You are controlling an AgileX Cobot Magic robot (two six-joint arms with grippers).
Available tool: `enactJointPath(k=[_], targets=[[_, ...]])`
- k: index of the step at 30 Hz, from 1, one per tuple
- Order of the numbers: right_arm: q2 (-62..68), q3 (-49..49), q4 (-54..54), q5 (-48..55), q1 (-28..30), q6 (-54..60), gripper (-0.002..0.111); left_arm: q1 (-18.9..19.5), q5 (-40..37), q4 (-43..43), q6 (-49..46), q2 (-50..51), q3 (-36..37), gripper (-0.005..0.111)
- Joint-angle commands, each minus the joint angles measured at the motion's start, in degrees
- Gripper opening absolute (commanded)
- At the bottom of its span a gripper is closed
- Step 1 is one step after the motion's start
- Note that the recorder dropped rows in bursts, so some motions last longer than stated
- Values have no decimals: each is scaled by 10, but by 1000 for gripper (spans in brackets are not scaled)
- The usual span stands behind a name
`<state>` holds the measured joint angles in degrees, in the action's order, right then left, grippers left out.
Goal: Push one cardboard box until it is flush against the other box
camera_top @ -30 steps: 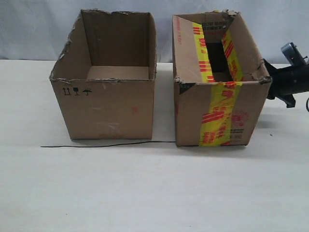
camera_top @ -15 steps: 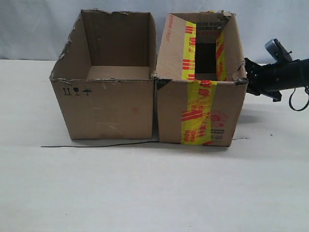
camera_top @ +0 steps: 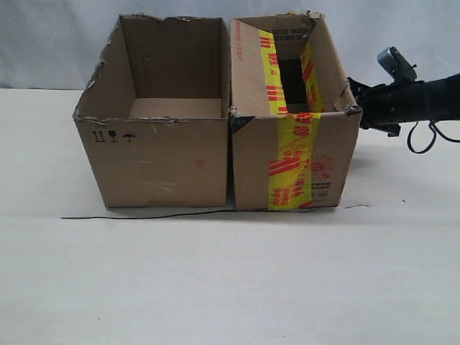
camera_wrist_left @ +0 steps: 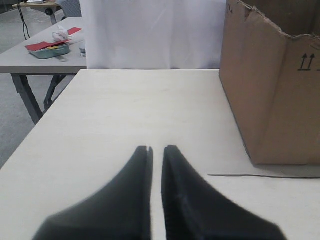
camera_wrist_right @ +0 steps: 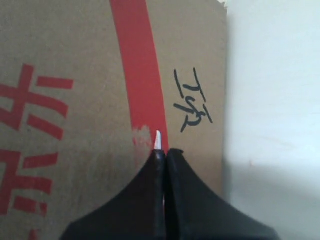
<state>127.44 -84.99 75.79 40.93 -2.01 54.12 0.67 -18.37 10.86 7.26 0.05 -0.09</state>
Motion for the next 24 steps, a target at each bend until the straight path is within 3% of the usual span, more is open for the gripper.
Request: enactJointPath(k=[1,15,24], targets=[[26,-25,3,39,-8,-10,0,0,9,3,3,-1,1,0],[48,-29,23,68,-8,3,0,0,9,3,3,-1,1,0],[17,-29,-103,-7,-7,-68,0,0,9,3,3,-1,1,0]])
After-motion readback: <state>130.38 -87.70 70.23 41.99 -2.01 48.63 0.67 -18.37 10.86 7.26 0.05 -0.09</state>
